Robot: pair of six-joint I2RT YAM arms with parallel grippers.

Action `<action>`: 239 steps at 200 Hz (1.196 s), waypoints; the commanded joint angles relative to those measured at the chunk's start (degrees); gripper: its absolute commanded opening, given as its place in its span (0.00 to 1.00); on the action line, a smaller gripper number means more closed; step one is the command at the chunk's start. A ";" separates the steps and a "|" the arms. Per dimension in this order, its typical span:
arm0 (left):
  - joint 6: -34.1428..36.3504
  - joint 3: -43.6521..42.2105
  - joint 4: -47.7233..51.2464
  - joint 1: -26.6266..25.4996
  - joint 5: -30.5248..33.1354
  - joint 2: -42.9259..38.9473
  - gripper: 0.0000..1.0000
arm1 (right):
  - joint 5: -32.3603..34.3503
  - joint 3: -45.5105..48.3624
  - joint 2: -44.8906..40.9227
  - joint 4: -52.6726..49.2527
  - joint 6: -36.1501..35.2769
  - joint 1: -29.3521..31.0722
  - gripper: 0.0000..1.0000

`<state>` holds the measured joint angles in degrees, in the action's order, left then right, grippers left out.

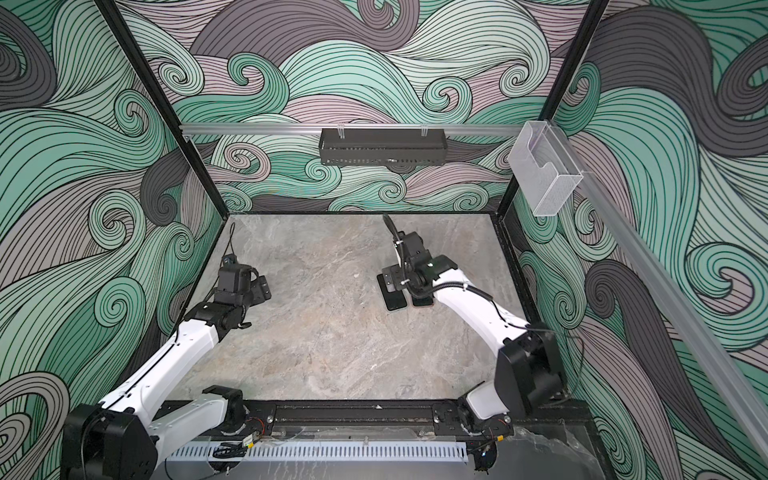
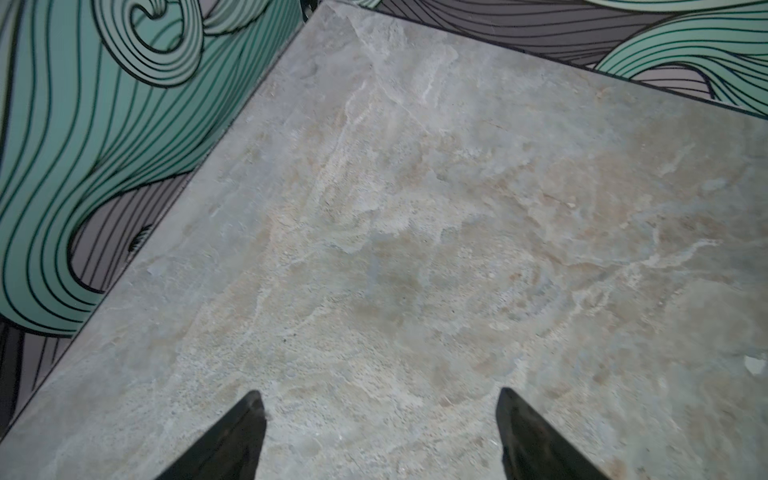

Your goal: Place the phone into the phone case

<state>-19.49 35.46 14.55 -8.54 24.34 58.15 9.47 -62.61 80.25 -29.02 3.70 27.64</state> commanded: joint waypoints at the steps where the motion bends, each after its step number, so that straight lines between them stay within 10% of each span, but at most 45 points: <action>1: 8.92 -6.55 -18.78 1.71 4.60 -1.11 0.88 | -1.59 9.22 -6.80 16.14 -3.63 -6.82 1.00; 52: 12.67 -9.62 -32.49 6.03 -0.72 9.60 0.88 | -7.08 32.44 -13.96 46.83 -0.02 -25.17 1.00; 141: 18.17 -12.70 -66.60 8.95 -9.98 32.43 0.90 | -8.77 41.28 0.49 73.62 1.07 -32.09 1.00; 163: 15.62 -8.03 -50.91 10.10 -12.45 28.94 0.90 | -11.50 39.94 2.90 73.42 -1.53 -31.06 1.00; 179: 16.23 -9.85 -57.46 11.08 -14.44 30.59 0.92 | -10.03 42.41 10.80 88.63 -2.83 -29.25 1.00; 190: 15.65 -8.72 -53.66 11.26 -14.56 29.77 0.95 | -9.37 40.64 5.82 75.84 -3.02 -29.23 1.00; 202: 15.43 -8.65 -53.72 11.51 -14.87 29.73 0.96 | -8.70 42.13 10.28 86.95 -3.09 -28.78 1.00; 239: 15.54 -8.55 -52.39 11.34 -15.18 29.02 0.99 | -7.73 39.62 7.01 75.96 -3.26 -28.43 0.99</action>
<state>-3.66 25.43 -39.44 2.57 10.76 88.55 0.95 -21.28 88.95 49.82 1.83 -1.13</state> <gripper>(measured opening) 0.985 0.996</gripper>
